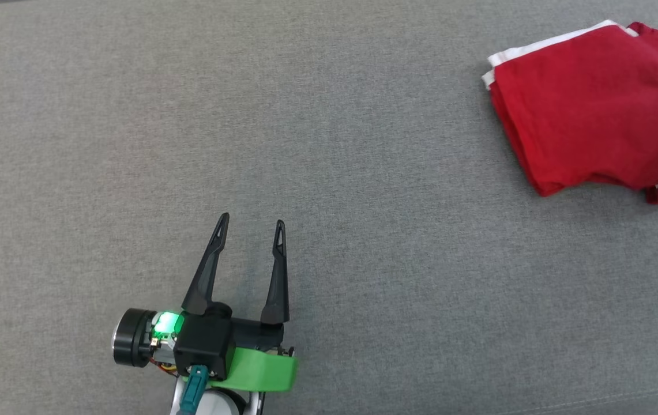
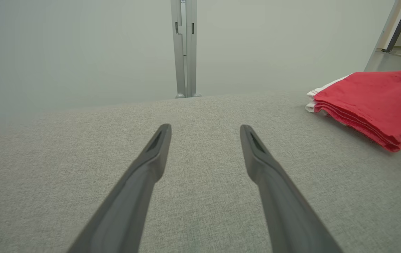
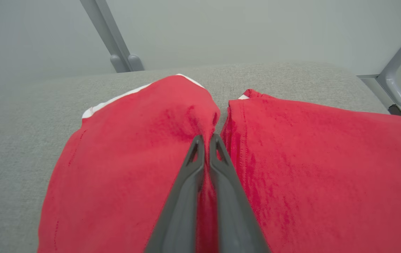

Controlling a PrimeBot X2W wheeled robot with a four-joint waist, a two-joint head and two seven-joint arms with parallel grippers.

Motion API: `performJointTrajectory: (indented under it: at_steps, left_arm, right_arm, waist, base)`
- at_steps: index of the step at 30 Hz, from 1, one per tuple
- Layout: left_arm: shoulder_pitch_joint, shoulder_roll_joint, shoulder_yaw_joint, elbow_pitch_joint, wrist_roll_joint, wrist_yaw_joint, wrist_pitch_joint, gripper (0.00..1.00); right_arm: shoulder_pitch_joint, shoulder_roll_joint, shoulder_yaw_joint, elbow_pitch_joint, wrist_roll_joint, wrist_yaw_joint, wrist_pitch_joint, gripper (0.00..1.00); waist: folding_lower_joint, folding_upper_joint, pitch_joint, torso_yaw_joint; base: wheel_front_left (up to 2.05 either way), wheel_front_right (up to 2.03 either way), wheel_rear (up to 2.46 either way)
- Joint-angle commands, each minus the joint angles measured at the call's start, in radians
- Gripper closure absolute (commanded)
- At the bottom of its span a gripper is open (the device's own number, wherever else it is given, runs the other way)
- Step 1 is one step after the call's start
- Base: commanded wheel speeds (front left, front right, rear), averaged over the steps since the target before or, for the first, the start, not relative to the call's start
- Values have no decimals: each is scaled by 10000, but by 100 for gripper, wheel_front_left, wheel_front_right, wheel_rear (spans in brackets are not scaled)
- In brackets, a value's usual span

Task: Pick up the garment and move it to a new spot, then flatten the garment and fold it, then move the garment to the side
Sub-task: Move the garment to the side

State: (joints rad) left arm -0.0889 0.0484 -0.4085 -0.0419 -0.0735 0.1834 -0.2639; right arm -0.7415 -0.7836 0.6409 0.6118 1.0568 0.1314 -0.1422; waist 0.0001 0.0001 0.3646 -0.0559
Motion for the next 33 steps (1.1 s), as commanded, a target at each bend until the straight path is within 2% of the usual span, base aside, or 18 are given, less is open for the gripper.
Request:
performJointTrajectory:
  at_steps: [1,15,23,33]
  left_arm:
    - [-171,41,68,32,71,-70,0,0]
    - [-158,40,205,128,433,-298,0,0]
    - [-69,41,239,68,544,-346,0,0]
    - [35,42,241,130,518,-390,0,0]
  right_arm:
    - [-187,-105,-55,148,68,-18,-181,100]
    - [-769,-764,-686,2129,-341,-18,-1153,100]
    - [-954,-721,-1011,3213,-868,-18,-1237,100]
    - [-1128,-203,-1779,4291,-2162,-18,-1232,100]
  waist:
    - [-1,-1,157,-322]
    - [-1,-1,295,-347]
    - [-1,-1,326,-249]
    - [-1,-1,128,-179]
  base:
    - [0,0,0]
    - [0,0,0]
    - [0,0,0]
    - [0,0,0]
